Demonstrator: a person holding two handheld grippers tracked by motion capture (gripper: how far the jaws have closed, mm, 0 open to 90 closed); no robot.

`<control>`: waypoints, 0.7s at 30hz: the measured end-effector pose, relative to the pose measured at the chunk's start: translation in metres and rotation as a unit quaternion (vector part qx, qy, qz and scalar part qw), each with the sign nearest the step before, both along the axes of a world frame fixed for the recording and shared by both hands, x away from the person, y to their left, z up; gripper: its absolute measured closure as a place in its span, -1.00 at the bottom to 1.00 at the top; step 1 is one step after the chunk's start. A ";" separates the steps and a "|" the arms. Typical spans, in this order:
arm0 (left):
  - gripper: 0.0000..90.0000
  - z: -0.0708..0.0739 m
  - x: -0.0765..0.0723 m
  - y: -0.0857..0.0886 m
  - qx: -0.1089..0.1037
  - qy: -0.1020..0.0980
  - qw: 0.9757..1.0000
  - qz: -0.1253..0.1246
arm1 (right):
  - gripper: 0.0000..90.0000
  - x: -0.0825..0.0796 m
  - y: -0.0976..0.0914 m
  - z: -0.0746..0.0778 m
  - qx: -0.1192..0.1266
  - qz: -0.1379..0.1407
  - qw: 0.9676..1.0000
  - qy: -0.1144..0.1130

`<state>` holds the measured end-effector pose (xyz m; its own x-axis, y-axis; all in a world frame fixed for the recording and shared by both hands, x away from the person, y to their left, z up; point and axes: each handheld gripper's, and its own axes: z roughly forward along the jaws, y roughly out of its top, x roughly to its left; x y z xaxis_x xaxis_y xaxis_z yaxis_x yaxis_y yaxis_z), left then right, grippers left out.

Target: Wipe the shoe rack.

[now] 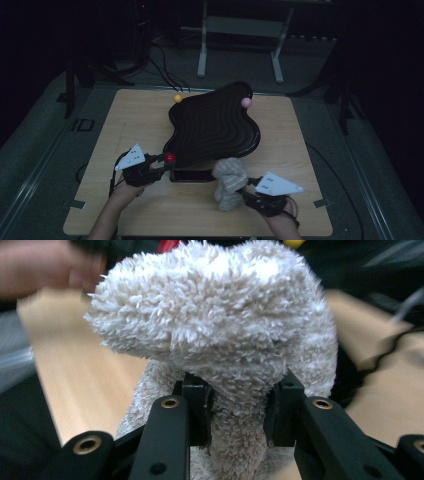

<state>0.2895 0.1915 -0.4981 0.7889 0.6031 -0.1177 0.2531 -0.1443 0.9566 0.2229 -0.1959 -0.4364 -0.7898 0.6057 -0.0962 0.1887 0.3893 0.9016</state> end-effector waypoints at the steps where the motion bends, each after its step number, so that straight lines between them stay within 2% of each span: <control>1: 0.32 0.000 0.000 0.000 0.000 -0.001 1.000 -0.001 | 0.51 -0.003 -0.009 0.011 0.007 -0.010 1.000 -0.015; 3: 0.32 0.001 0.000 0.000 0.003 -0.001 1.000 -0.001 | 0.51 -0.007 -0.027 0.032 0.020 -0.043 0.998 -0.051; 6: 0.32 0.000 0.000 0.000 0.003 -0.005 1.000 0.000 | 0.51 -0.005 -0.049 0.054 0.018 -0.092 0.992 -0.084; 7: 0.32 0.000 0.000 0.000 0.003 -0.005 1.000 -0.001 | 0.51 -0.003 -0.055 0.058 0.025 -0.103 0.991 -0.087; 9: 0.32 0.000 0.000 0.000 0.004 -0.004 1.000 -0.002 | 0.51 0.005 -0.063 0.062 0.015 -0.136 0.986 -0.097; 10: 0.32 0.000 0.000 0.000 0.002 -0.004 1.000 -0.001 | 0.51 0.010 -0.066 0.063 0.021 -0.146 0.984 -0.098; 12: 0.32 0.000 0.001 0.001 0.000 -0.002 1.000 -0.004 | 0.51 0.019 -0.068 0.062 0.036 -0.132 0.987 -0.086; 14: 0.32 0.000 0.001 0.001 0.002 0.000 1.000 -0.005 | 0.51 0.027 -0.061 0.059 0.019 -0.128 0.987 -0.092; 17: 0.32 -0.001 0.002 0.002 -0.001 -0.001 1.000 -0.008 | 0.51 0.037 -0.048 0.053 0.007 -0.110 0.991 -0.081; 19: 0.32 -0.001 0.002 0.002 -0.001 0.000 1.000 -0.009 | 0.51 0.037 -0.041 0.048 -0.003 -0.089 0.993 -0.073; 21: 0.32 -0.001 0.002 0.002 -0.003 0.001 1.000 -0.010 | 0.51 0.034 -0.036 0.043 -0.011 -0.074 0.995 -0.069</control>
<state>0.2918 0.1936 -0.4993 0.8003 0.5868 -0.1234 0.2522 -0.1427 0.9571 0.2570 -0.2321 -0.3934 -0.6702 0.7116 -0.2109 0.1214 0.3855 0.9147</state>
